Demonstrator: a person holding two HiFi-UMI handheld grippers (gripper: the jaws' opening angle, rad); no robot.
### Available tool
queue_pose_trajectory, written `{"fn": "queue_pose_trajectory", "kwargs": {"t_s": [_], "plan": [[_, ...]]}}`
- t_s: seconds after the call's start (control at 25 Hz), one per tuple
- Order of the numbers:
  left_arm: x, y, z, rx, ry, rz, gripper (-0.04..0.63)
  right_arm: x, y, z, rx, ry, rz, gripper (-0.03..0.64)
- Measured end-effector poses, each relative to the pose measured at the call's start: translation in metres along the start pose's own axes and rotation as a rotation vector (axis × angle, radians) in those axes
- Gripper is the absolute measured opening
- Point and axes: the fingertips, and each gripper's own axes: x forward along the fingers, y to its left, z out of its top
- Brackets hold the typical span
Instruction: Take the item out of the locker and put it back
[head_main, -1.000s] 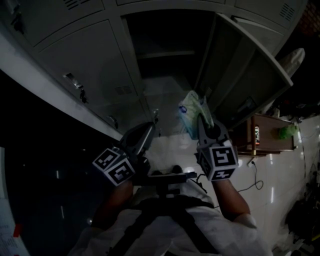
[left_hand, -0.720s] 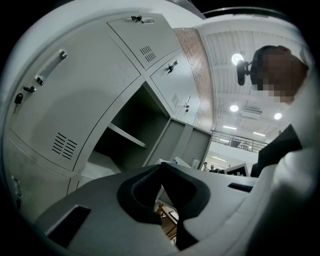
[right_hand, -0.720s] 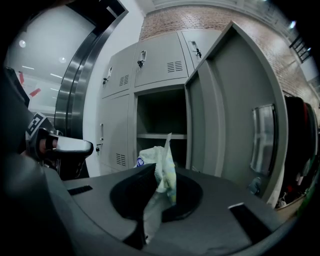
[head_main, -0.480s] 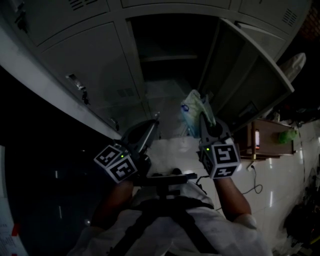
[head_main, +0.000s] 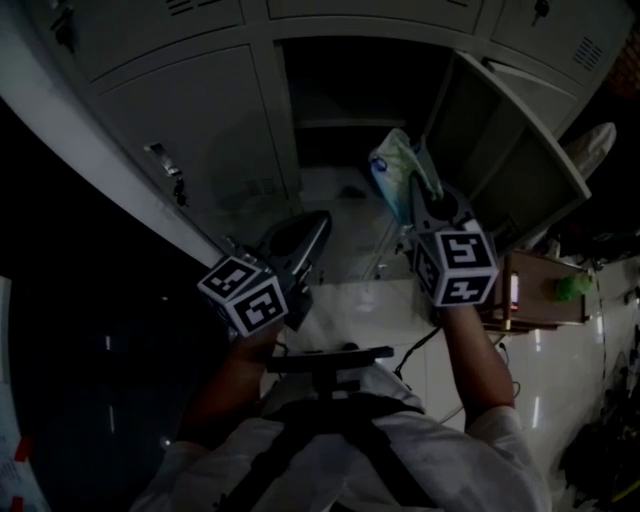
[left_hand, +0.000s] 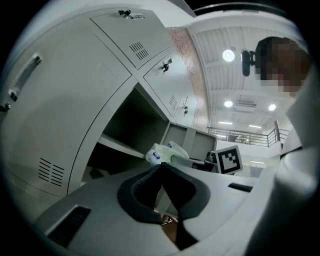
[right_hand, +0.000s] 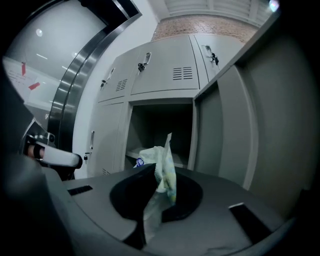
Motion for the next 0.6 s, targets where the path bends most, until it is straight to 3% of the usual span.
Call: {"fn": "queue_pose_trajectory", "kwargs": {"t_s": [0.6], "plan": [[0.034,0.010,0.017,0.038,0.011,-0.019,-0.005,0.109,-0.020,0.048,0.006,0.008,-0.058,-0.010]]}}
